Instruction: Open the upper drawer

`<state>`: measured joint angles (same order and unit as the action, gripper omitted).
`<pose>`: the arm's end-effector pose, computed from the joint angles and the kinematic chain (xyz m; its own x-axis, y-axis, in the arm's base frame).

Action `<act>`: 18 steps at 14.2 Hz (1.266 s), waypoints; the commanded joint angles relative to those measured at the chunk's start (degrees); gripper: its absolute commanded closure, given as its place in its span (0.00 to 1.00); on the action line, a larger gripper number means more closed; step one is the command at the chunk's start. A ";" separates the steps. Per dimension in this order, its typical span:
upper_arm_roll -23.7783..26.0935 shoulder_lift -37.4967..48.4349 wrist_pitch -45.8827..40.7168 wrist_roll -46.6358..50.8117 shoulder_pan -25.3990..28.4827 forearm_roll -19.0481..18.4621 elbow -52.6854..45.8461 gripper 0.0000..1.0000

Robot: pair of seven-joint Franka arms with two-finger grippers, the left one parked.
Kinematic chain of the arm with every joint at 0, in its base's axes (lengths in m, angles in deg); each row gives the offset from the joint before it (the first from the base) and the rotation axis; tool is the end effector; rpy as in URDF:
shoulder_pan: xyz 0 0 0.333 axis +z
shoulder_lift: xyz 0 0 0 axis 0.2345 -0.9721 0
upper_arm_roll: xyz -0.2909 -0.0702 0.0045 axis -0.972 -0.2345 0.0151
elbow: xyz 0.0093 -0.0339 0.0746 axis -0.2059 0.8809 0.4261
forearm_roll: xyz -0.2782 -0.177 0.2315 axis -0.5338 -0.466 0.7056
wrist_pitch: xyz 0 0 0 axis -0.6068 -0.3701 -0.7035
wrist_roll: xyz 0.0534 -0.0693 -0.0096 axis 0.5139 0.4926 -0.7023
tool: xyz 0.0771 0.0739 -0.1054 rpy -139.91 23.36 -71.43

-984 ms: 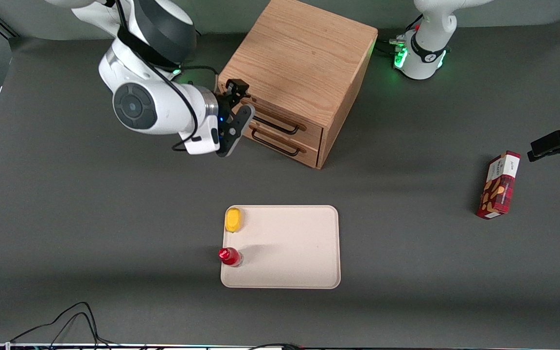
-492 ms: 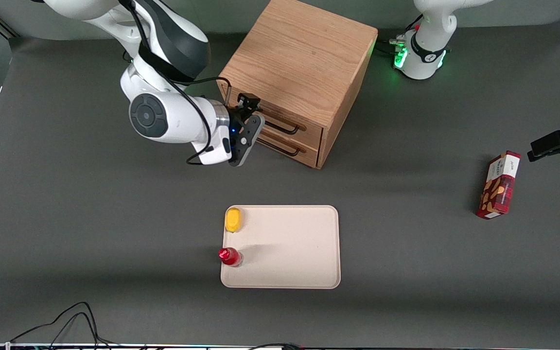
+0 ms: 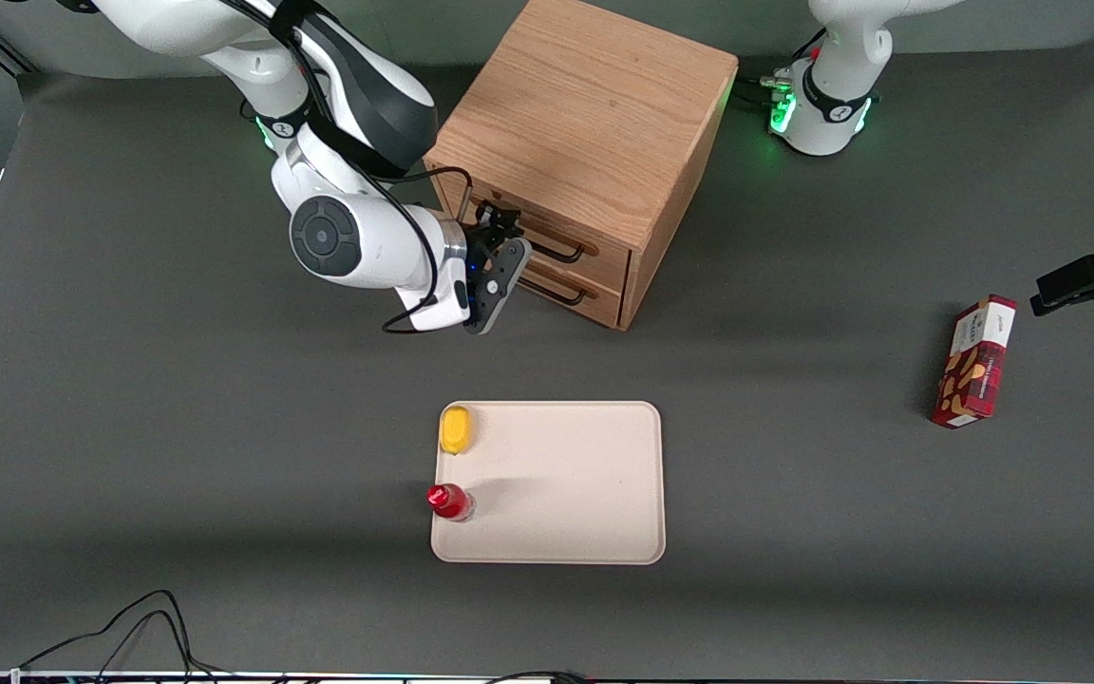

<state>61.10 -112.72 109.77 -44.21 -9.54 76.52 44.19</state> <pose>0.4939 0.4157 0.3560 0.6298 0.7762 0.0290 0.6832 -0.5358 -0.4961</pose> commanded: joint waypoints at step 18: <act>0.68 -4.00 6.58 -0.72 -0.42 -3.91 0.09 0.00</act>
<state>62.11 -113.68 116.09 -44.25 -9.70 74.40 48.02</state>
